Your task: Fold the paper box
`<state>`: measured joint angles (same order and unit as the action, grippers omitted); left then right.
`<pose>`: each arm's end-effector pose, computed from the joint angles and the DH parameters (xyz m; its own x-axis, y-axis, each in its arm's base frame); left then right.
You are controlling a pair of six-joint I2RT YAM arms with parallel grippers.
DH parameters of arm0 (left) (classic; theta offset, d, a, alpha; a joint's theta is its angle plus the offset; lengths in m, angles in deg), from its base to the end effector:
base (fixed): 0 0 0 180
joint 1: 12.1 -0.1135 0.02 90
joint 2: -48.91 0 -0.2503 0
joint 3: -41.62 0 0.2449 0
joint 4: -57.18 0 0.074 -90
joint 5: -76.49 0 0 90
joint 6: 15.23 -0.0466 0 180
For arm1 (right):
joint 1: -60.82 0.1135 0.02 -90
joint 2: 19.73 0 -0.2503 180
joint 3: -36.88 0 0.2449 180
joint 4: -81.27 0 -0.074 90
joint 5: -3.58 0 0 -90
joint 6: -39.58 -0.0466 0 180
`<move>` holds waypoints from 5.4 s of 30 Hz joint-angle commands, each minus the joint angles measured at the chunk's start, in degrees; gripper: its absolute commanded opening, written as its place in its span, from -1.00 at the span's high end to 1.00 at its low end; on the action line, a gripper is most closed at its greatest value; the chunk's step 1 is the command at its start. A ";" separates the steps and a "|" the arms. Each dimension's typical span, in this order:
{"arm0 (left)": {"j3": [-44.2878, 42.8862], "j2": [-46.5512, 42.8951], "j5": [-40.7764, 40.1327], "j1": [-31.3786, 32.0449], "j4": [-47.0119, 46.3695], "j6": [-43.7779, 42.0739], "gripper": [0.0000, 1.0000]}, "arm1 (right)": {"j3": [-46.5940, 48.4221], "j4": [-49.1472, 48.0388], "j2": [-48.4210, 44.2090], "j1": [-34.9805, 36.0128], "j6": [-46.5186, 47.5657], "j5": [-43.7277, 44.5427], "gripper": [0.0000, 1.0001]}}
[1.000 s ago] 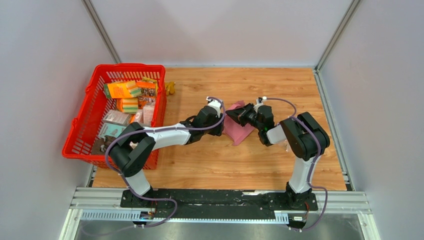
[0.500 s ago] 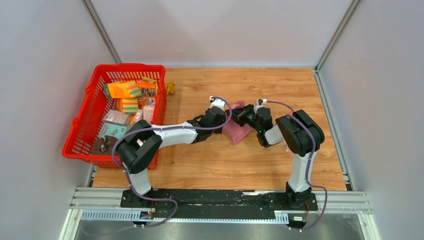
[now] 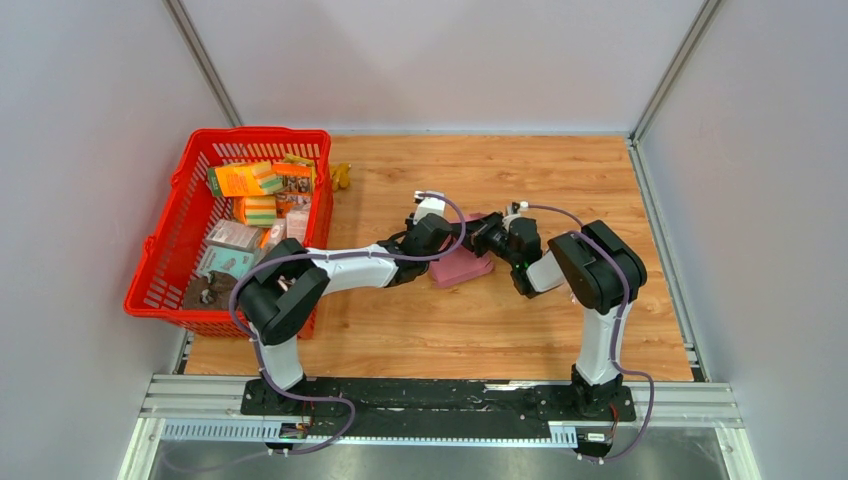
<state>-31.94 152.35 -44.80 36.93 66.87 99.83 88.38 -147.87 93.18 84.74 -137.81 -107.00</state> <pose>0.2663 -0.2697 0.1624 -0.5405 0.0703 -0.8384 0.1698 0.9851 -0.0268 0.3129 0.1567 0.1040 -0.7017 0.7118 0.0301 0.1625 0.1187 0.9795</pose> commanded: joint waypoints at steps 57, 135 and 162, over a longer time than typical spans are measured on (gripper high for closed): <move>22.97 -13.08 -3.41 2.73 -25.39 4.55 -0.08 | -2.43 9.72 -7.00 4.38 1.97 4.85 1.00; 0.58 4.49 -18.71 0.71 -0.27 9.74 1.00 | -2.25 12.18 -8.84 5.61 -1.90 5.28 1.00; 14.20 -2.10 -22.50 5.46 -14.33 10.44 1.00 | 9.14 77.90 -42.51 3.76 51.35 11.00 -0.40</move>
<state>-17.56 151.78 -68.84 42.40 52.99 109.41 90.11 -84.23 51.89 89.53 -99.52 -98.60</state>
